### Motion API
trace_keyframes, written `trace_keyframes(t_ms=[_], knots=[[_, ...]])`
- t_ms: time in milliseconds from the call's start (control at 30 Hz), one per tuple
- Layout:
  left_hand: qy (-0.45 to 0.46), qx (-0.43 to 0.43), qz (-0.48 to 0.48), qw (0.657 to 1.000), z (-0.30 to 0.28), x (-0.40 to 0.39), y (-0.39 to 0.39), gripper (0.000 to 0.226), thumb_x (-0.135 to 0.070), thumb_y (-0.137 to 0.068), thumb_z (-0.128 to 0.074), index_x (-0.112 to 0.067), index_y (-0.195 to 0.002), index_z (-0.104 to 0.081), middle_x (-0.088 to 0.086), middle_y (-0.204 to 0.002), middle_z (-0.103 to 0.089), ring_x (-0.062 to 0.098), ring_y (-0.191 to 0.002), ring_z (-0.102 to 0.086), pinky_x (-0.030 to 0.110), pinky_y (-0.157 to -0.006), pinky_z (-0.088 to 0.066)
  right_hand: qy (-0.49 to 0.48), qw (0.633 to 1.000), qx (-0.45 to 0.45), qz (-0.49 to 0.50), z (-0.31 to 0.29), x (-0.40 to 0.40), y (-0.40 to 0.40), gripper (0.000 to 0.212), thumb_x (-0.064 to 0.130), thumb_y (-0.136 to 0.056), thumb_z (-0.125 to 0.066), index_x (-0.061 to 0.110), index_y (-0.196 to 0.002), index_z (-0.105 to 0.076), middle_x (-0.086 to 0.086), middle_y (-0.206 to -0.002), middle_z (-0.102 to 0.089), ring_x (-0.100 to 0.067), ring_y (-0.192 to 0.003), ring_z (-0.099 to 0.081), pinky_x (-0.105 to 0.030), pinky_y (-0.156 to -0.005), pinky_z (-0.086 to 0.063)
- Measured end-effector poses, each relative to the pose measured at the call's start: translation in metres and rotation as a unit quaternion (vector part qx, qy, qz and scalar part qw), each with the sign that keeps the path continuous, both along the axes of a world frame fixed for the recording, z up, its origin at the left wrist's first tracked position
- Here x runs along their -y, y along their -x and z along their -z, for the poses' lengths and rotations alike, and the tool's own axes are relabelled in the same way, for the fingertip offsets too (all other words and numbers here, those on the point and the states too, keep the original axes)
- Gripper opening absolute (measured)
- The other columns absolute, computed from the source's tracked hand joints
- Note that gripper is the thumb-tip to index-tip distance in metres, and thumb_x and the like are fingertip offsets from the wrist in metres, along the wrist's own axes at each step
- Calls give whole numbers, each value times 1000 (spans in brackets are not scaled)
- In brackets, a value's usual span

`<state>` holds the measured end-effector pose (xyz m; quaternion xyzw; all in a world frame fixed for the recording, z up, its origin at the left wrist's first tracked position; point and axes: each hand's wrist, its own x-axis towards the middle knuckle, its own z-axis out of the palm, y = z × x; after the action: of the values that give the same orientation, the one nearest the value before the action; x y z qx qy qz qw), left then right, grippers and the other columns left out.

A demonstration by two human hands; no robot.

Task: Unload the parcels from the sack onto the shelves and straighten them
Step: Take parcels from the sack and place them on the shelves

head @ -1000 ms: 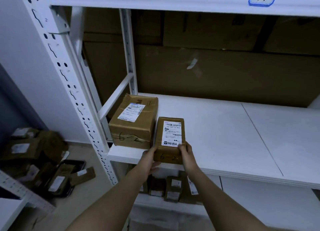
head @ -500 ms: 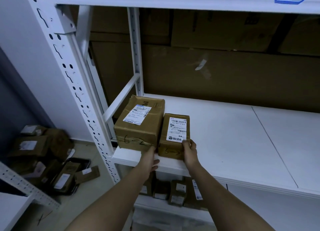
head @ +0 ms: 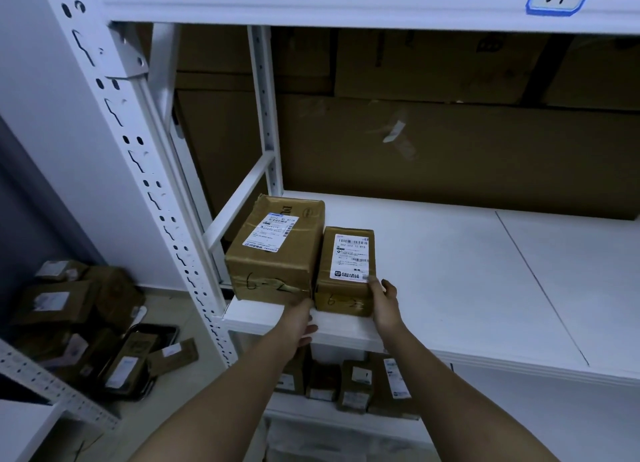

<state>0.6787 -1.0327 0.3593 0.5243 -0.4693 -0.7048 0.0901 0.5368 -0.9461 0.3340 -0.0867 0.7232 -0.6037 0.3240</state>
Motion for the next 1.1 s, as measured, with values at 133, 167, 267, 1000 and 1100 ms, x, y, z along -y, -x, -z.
trace_keyframes(t_ms=[133, 167, 267, 1000, 1100], knots=[[-4, 9, 48, 999, 0, -12, 8, 20, -26, -95, -50, -11, -105, -56, 5, -92, -61, 16, -81, -59, 30, -73, -43, -21, 998, -52, 42, -6, -27, 0, 48, 46, -100, -38, 14, -134, -44, -10, -134, -52, -28, -122, -50, -46, -107, -39], [-5, 8, 56, 998, 0, -16, 12, 18, -25, -95, -50, -10, -104, -56, 5, -90, -61, 16, -80, -58, 29, -74, -43, -26, 997, -61, 48, -8, -36, 0, 41, 45, -100, -38, 14, -126, -49, -10, -128, -56, -27, -117, -53, -48, -106, -40], [5, 16, 98, 995, 1, -42, 31, 18, -26, -96, -48, -11, -103, -56, 3, -87, -61, 16, -78, -57, 30, -80, -40, -29, 995, -64, 73, -10, -74, 2, 27, 33, -100, -44, 12, -113, -55, -9, -114, -64, -23, -98, -61, -39, -92, -49], [42, 30, 333, 942, 37, -473, 225, 23, -21, -98, -44, -6, -113, -53, 11, -102, -63, 22, -83, -60, 28, -72, -44, -136, 970, 37, 198, 39, -545, 130, 19, 11, -98, -47, -2, -109, -57, -16, -98, -59, -16, -67, -53, -18, -50, -43], [35, 41, 364, 930, 43, -530, 252, 30, -21, -98, -43, -4, -121, -50, 12, -109, -63, 23, -86, -61, 28, -75, -44, -136, 963, 62, 223, 50, -602, 148, 15, 9, -98, -46, 0, -104, -56, -16, -96, -57, -13, -64, -52, -16, -45, -42]])
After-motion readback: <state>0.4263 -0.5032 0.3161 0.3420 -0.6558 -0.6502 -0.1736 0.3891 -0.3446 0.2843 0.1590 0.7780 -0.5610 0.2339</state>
